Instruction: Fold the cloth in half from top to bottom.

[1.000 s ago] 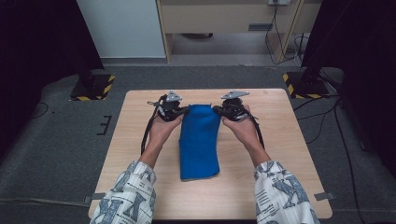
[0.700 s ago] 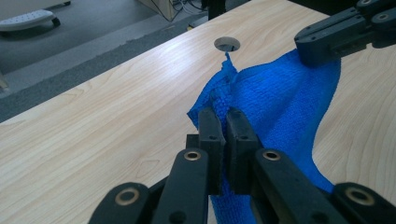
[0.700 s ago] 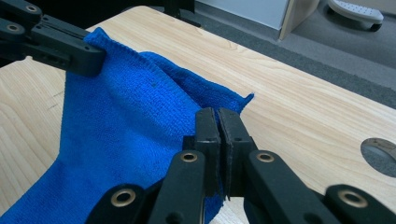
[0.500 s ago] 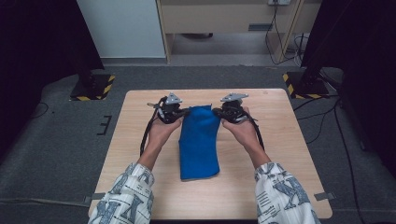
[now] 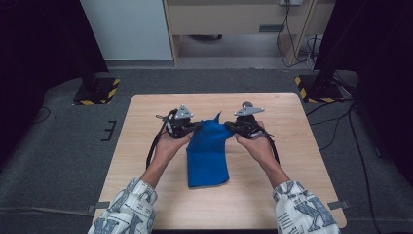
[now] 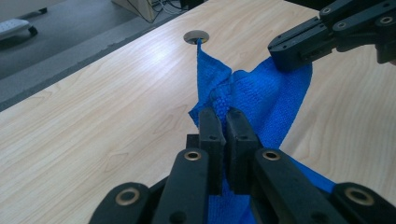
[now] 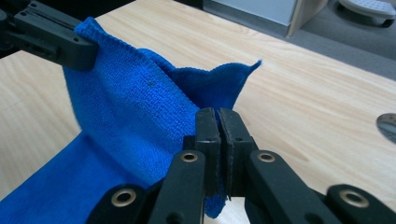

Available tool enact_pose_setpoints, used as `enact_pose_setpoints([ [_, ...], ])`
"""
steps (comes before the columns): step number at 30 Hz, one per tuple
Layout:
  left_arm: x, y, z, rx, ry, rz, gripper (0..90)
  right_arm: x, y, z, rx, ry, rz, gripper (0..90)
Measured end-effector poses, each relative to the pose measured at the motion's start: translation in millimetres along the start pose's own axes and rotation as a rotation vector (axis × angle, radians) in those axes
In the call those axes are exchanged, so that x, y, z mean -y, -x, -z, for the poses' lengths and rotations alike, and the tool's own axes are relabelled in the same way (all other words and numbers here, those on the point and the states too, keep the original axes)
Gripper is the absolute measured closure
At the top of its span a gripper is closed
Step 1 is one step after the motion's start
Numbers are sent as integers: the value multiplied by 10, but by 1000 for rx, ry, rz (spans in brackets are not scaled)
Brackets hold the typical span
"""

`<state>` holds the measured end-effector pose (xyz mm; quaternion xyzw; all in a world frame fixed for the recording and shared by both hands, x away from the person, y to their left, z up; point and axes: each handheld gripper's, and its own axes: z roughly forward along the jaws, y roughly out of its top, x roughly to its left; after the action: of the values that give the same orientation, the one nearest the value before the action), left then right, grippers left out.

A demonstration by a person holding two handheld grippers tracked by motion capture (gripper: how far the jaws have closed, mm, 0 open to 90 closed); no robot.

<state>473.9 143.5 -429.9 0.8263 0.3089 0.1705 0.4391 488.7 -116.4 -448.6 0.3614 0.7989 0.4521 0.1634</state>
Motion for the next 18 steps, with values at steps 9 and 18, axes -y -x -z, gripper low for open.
enact_pose_setpoints([
  [9,125,205,120,45,25,-23,869,152,-131,133,-30,14,22,873],
  [18,292,394,244,84,27,-39,869,384,-299,273,-70,9,40,871],
])
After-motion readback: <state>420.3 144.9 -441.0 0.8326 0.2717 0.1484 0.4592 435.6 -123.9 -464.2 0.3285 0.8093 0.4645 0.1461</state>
